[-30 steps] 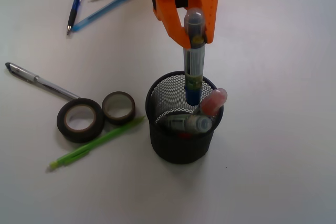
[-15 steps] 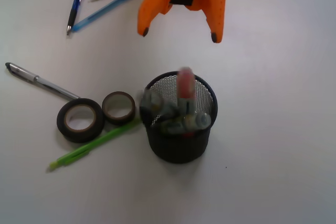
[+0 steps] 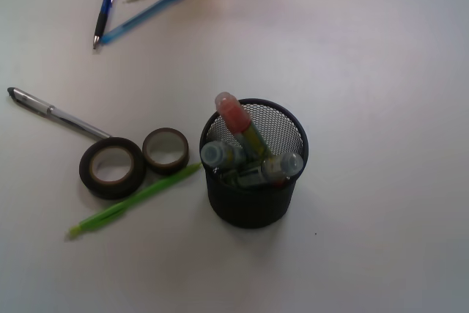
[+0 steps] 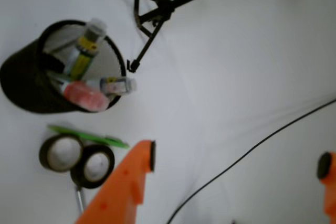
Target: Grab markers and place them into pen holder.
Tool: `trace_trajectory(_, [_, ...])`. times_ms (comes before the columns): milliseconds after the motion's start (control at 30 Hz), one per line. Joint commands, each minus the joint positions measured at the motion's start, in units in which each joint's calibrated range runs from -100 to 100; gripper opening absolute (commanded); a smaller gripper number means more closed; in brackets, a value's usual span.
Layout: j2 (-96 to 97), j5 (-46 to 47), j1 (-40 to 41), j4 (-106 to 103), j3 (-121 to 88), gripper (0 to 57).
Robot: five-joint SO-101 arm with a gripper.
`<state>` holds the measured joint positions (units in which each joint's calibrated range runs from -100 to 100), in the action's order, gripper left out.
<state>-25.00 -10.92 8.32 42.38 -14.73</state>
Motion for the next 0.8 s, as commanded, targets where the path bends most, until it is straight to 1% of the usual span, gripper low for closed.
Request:
trace_trajectory(0, [-6.2,8.7,-0.9,4.1,-4.8,29.6])
trace_trajectory(133, [-17.8,11.9,-3.1,4.2,-19.7,28.7])
trace_trajectory(267, [-36.2,12.2,-4.8,0.0,-40.2,28.7])
trace_trajectory(433, [-58.9,13.4,-3.1,-0.9,-64.3,28.7])
trace_trajectory(567, [-73.6,13.1,-2.4,3.6,-76.1,28.5])
trace_trajectory(600, [-74.7,12.6,-2.6,5.3,-77.2,28.0])
trace_trajectory(667, [-73.8,12.1,-2.8,8.6,-77.7,24.3])
trace_trajectory(767, [-72.0,11.9,-2.5,11.3,-78.8,15.0])
